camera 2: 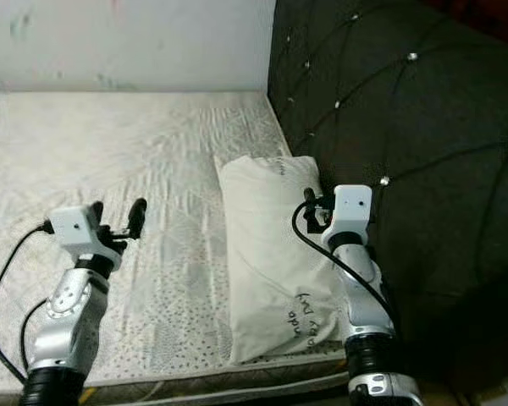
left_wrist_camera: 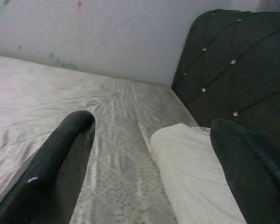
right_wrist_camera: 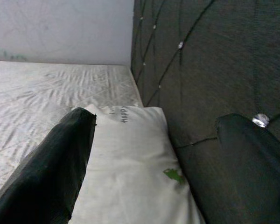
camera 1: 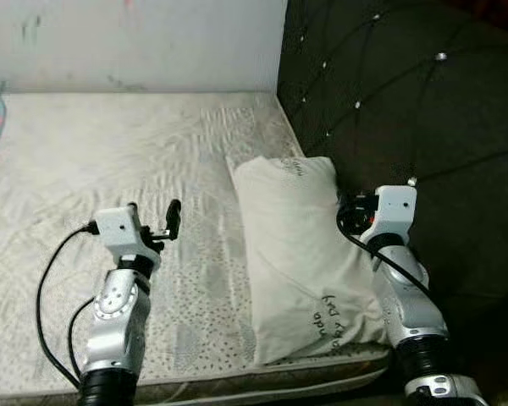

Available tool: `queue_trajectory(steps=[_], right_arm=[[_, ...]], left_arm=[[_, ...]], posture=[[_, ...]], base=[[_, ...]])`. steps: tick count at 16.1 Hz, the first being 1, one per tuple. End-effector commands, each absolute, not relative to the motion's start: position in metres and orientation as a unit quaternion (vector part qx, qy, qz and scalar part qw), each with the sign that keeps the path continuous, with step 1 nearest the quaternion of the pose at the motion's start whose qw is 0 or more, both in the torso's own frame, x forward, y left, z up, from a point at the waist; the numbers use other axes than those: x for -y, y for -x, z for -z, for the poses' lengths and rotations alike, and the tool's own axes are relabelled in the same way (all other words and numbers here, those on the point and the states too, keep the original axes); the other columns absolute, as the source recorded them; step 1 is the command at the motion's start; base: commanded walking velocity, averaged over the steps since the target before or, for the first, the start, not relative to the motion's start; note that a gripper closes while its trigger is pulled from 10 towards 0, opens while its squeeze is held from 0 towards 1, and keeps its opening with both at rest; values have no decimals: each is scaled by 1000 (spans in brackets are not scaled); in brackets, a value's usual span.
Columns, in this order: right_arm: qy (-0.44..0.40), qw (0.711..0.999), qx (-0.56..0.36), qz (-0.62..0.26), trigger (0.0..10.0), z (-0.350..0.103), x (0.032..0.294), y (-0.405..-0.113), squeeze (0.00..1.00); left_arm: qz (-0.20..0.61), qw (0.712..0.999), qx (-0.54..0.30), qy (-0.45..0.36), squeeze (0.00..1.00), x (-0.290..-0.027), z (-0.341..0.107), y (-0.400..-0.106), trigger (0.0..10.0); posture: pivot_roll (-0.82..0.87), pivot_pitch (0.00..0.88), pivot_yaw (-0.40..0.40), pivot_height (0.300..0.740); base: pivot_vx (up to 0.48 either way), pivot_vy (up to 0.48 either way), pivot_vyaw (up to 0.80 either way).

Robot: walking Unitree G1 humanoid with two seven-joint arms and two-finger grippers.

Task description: Clean up the room

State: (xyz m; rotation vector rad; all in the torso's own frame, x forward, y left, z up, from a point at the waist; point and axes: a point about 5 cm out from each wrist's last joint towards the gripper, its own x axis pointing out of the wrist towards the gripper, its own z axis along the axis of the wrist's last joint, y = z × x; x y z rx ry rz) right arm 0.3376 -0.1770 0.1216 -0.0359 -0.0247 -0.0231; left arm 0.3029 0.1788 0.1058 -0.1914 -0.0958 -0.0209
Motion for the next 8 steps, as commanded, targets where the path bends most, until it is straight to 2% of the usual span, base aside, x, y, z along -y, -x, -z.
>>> queue_trajectory(steps=[1,8], right_arm=[[17,1000,21,11,10000,-127,175,-340,0],[-13,999,32,23,10000,-133,160,-346,0]], left_arm=[[6,994,56,92,0,-183,-111,-302,10000],[-11,991,70,114,0,-192,-125,-299,10000]], posture=[[6,0,2,740],[11,0,-10,740]], base=[[0,0,0],[0,0,0]])
